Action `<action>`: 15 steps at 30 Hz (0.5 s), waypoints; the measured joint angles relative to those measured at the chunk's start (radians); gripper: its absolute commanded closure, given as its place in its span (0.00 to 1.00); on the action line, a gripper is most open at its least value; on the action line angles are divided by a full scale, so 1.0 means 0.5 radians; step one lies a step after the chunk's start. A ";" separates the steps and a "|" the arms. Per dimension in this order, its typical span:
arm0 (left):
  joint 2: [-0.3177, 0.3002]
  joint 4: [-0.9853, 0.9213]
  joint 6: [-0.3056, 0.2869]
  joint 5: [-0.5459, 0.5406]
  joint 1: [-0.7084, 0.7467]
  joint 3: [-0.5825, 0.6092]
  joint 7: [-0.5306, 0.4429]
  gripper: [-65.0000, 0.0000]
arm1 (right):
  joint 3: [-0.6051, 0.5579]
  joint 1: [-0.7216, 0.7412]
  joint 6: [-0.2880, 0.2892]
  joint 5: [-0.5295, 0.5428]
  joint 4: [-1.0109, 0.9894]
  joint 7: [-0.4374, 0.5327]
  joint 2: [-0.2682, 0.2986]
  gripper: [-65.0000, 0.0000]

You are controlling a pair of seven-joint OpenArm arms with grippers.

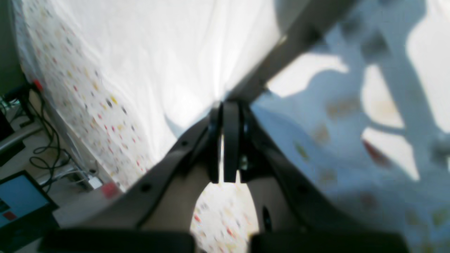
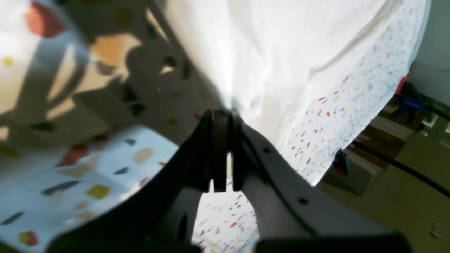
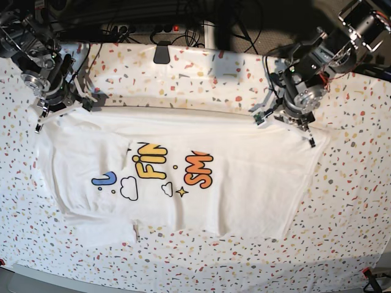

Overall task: Fold the T-shirt properly
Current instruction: 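Drag the folded shirt toward the robot base with both grippers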

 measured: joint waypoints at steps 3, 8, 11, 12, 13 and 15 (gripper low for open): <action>-0.083 0.143 0.049 0.002 0.129 0.000 0.008 1.00 | 0.000 -0.035 -0.005 -0.011 0.025 -0.044 0.000 1.00; -0.108 0.312 0.054 0.018 0.276 0.000 0.073 1.00 | 0.000 -0.109 -0.014 -0.018 0.078 -0.124 0.005 1.00; -0.108 0.377 0.055 0.070 0.336 -0.001 0.081 1.00 | 0.002 -0.179 -0.024 -0.053 0.115 -0.137 0.032 1.00; -0.109 0.394 0.055 0.086 0.353 -0.001 0.082 1.00 | 0.002 -0.209 -0.050 -0.082 0.121 -0.137 0.039 1.00; -0.108 0.411 0.054 0.087 0.369 -0.001 0.105 1.00 | 0.002 -0.237 -0.066 -0.111 0.121 -0.136 0.041 1.00; -0.108 0.431 0.055 0.084 0.397 -0.001 0.118 1.00 | 0.002 -0.282 -0.075 -0.128 0.124 -0.143 0.048 1.00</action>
